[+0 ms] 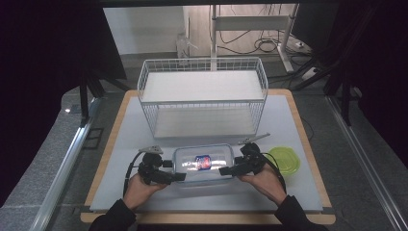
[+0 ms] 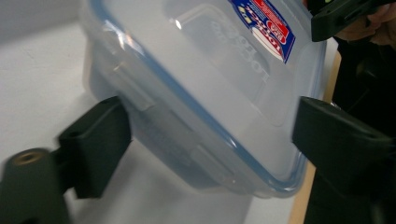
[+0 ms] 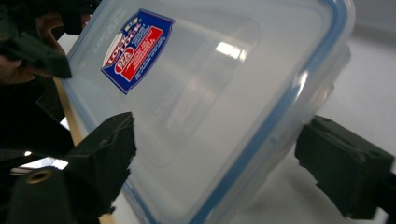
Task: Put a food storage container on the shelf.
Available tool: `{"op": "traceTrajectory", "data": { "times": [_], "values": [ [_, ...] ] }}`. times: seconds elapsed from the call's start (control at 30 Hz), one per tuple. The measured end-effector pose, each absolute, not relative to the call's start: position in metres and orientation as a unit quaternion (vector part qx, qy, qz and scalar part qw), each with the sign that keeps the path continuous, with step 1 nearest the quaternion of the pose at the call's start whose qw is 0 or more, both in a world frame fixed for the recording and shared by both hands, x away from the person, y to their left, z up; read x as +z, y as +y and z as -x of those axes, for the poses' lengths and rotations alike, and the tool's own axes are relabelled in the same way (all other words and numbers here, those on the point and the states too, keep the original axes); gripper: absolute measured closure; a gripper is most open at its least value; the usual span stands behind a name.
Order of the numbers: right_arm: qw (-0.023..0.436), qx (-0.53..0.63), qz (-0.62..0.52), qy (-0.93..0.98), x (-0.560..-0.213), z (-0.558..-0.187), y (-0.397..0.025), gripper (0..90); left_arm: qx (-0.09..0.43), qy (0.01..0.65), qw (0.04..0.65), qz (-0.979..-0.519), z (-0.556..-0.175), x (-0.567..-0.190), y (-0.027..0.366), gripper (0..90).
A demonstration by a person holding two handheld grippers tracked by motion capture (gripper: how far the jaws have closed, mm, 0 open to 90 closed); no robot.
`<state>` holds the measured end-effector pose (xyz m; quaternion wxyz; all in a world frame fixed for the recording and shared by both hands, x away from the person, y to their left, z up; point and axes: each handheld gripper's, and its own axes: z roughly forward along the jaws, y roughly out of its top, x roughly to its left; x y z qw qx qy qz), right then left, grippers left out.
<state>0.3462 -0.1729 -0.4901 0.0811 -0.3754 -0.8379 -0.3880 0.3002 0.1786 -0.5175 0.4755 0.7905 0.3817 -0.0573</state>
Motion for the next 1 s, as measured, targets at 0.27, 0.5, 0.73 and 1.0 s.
{"op": "traceTrajectory", "data": {
  "times": [0.27, 0.5, 0.73, 1.0],
  "values": [
    [0.084, -0.413, 0.370, -0.828, -0.485, -0.330, -0.190, 38.6, -0.032, 0.385, 0.498, -0.776, -0.278, -0.511, 0.186, 37.3],
    [0.112, -0.437, 0.393, -0.802, -0.485, -0.328, -0.200, 49.3, -0.040, 0.396, 0.516, -0.758, -0.277, -0.511, 0.190, 45.3],
    [0.091, -0.446, 0.399, -0.796, -0.483, -0.320, -0.201, 52.7, -0.031, 0.403, 0.521, -0.751, -0.278, -0.508, 0.189, 49.9],
    [0.073, -0.457, 0.399, -0.791, -0.478, -0.318, -0.201, 52.9, -0.008, 0.404, 0.511, -0.759, -0.278, -0.502, 0.185, 50.3]
  ]
}}
